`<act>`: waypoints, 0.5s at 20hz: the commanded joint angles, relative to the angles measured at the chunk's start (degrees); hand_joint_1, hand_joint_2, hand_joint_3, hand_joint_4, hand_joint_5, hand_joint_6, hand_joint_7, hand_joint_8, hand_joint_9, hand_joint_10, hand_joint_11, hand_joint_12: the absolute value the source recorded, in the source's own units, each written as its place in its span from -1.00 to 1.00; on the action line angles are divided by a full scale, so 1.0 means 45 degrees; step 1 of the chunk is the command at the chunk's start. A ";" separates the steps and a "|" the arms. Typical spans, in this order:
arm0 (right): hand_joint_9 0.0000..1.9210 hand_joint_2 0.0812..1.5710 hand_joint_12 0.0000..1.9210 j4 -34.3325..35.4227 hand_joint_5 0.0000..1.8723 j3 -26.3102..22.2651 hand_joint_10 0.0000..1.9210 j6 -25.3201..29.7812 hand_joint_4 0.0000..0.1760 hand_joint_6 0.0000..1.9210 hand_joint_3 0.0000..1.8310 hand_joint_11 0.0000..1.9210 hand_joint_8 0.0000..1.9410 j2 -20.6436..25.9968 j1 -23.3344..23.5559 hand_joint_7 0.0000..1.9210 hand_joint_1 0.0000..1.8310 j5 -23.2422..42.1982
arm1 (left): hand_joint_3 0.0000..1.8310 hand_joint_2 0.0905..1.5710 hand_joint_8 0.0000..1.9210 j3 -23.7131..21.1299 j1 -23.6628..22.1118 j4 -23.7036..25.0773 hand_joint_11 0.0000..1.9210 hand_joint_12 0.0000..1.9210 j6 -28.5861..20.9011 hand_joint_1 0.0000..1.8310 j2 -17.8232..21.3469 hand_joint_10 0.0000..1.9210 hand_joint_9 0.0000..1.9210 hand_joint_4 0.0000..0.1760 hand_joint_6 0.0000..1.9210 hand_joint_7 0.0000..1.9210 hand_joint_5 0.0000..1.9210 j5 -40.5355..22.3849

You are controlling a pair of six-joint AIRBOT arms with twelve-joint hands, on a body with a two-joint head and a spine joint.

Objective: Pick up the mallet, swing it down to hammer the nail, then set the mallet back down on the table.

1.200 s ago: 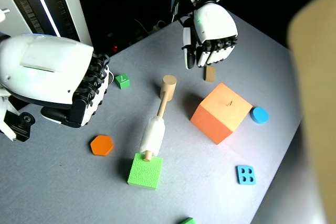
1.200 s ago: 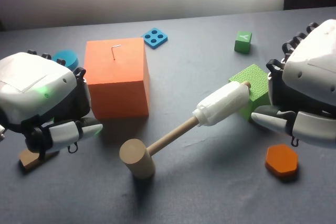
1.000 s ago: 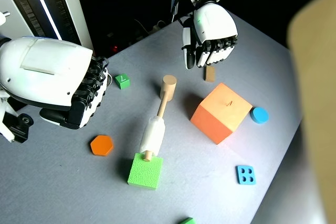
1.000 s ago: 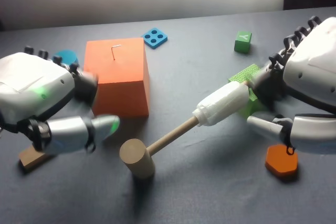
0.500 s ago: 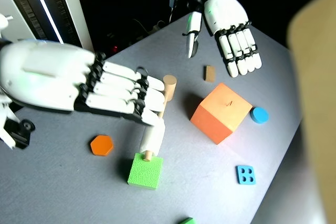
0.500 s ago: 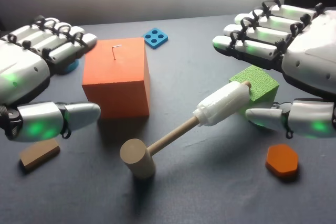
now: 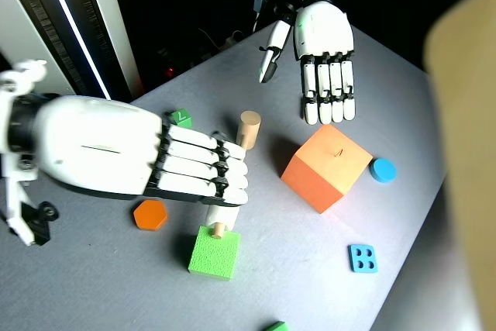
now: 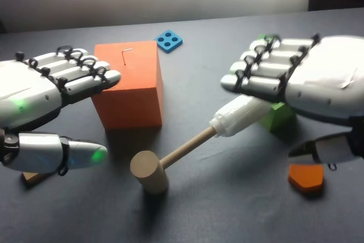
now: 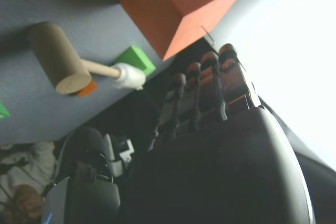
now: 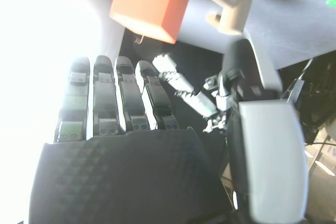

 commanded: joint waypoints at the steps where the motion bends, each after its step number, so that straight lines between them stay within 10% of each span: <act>1: -1.00 0.21 -0.98 -0.0018 -1.00 0.0053 -1.00 -0.0115 -1.00 -1.00 -1.00 -0.96 -1.00 0.0000 0.0271 -1.00 0.25 0.1001 | -1.00 0.48 -1.00 0.0081 0.0029 -0.0003 -1.00 -1.00 -0.0223 -1.00 -0.0016 -1.00 -1.00 -1.00 -1.00 -1.00 -1.00 -0.1724; 3: -1.00 0.10 -0.64 -0.0019 -1.00 0.0053 -1.00 -0.0558 -1.00 -1.00 -1.00 -1.00 -1.00 -0.0053 0.0240 -1.00 0.37 0.1079 | -1.00 0.46 -1.00 0.0199 0.0276 0.0048 -1.00 -1.00 -0.0477 -1.00 -0.0080 -1.00 -1.00 -1.00 -1.00 -1.00 -1.00 -0.2036; 7: -1.00 0.14 -0.74 0.0238 -1.00 0.0040 -1.00 -0.1582 -1.00 -1.00 -1.00 -1.00 -1.00 -0.0014 -0.0052 -1.00 0.50 0.2118 | -1.00 0.47 -1.00 0.0520 0.0346 0.0035 -1.00 -1.00 -0.0726 -1.00 -0.0522 -1.00 -1.00 -1.00 -1.00 -1.00 -1.00 -0.2447; 10: -1.00 0.19 -0.80 0.6173 -1.00 -0.0209 -1.00 -0.7122 -1.00 -1.00 -0.99 -1.00 -1.00 -0.0159 0.0125 -1.00 0.58 0.3152 | -1.00 0.48 -1.00 0.0679 0.0346 -0.0076 -1.00 -1.00 -0.0777 -1.00 -0.0854 -1.00 -1.00 -1.00 -1.00 -1.00 -1.00 -0.2593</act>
